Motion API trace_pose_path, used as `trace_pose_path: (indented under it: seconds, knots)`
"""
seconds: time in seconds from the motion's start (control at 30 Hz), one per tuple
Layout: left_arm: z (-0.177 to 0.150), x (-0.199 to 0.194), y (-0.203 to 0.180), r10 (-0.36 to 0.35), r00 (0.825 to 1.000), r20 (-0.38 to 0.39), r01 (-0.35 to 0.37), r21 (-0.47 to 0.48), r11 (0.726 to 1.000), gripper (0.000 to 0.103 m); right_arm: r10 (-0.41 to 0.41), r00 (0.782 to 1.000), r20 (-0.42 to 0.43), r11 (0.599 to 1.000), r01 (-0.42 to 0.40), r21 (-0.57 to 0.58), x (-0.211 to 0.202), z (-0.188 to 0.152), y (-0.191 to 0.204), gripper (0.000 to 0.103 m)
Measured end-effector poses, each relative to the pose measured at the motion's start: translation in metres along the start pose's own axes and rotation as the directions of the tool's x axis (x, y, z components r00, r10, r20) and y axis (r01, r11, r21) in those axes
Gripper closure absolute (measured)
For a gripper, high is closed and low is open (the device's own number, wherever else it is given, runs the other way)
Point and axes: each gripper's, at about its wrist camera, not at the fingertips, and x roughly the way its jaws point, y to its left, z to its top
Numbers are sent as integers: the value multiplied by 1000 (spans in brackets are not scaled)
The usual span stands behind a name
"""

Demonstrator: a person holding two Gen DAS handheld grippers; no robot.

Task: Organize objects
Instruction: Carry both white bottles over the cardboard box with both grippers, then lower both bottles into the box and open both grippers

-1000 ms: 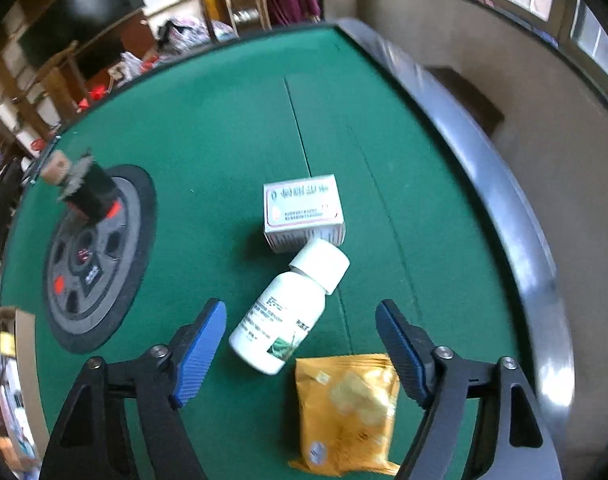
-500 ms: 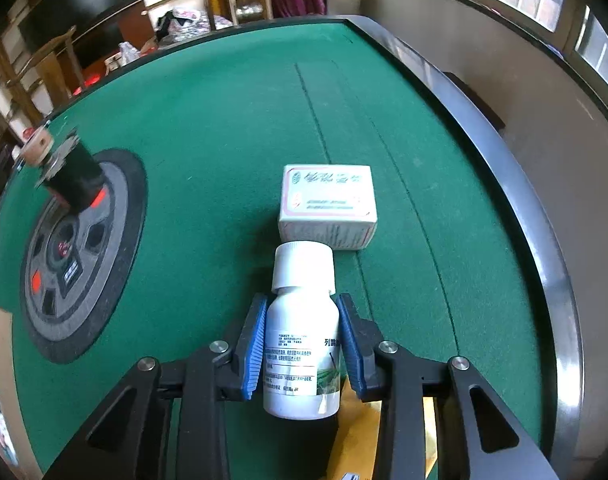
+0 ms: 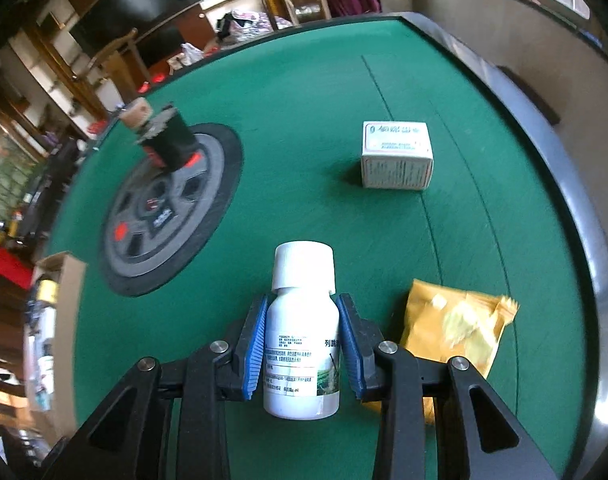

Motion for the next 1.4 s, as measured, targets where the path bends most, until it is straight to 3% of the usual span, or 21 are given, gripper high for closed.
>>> trace_pose_path:
  seconds: [0.23,0.4,0.6,0.7,0.87,1.07,1.27,1.4]
  knots:
    - [4,-24,15,-98,993,62,103,-78,992,70,130,992,-6,991,-130,21,-8,-15,11,66]
    - [7,-58,39,-100,986,133,118,-140,983,70,209,978,-12,978,-209,-4,-13,-19,37,66]
    - [-6,-99,98,28,982,187,20,-250,968,70,288,957,-35,951,-290,-104,-23,-26,98,65]
    - [-17,-108,128,117,979,169,-63,-295,954,70,318,946,-68,931,-325,-166,-22,-32,138,65]
    - [-30,-103,164,185,977,107,-139,-336,931,70,354,924,-146,888,-381,-258,-11,-48,208,65]
    - [-43,-80,179,172,985,17,-158,-309,938,70,396,877,-272,826,-470,-311,12,-80,281,65]
    - [-52,-86,191,174,984,45,-149,-335,930,68,393,836,-384,788,-521,-329,42,-112,326,65]
    - [-55,-101,196,145,985,91,-103,-363,926,50,369,832,-414,788,-516,-337,54,-125,338,65]
